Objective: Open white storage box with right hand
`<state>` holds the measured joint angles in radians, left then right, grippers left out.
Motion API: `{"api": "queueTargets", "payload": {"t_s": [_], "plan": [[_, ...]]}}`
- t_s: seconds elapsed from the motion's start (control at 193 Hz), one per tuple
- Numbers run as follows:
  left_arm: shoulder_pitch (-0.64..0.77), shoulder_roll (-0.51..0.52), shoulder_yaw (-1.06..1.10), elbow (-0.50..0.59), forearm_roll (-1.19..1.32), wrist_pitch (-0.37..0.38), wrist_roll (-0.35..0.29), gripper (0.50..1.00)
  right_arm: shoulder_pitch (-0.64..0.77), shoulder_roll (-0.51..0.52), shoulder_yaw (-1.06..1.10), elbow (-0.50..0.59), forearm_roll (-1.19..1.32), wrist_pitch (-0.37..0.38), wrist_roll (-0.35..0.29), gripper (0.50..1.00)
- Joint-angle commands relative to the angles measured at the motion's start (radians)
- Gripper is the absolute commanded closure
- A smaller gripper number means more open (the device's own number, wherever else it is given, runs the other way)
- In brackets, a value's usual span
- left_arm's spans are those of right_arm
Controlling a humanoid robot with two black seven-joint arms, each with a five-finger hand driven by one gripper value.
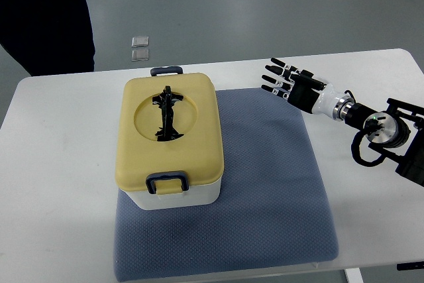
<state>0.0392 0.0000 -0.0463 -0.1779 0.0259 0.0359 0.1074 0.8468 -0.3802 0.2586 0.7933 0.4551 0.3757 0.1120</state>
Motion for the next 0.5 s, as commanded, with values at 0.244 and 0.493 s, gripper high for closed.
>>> {"api": "queueTargets", "payload": {"t_s": [0.244, 0.493], "plan": [[0.008, 0.000, 0.000, 0.003, -0.001, 0.006, -0.005, 0.500, 0.001, -0.008, 0.001, 0.000, -0.026, 0.032, -0.002, 0.566], [-0.002, 0.000, 0.003, 0.006, -0.001, 0.006, -0.005, 0.500, 0.011, -0.012, 0.014, 0.000, -0.062, 0.028, -0.005, 0.566]]}}
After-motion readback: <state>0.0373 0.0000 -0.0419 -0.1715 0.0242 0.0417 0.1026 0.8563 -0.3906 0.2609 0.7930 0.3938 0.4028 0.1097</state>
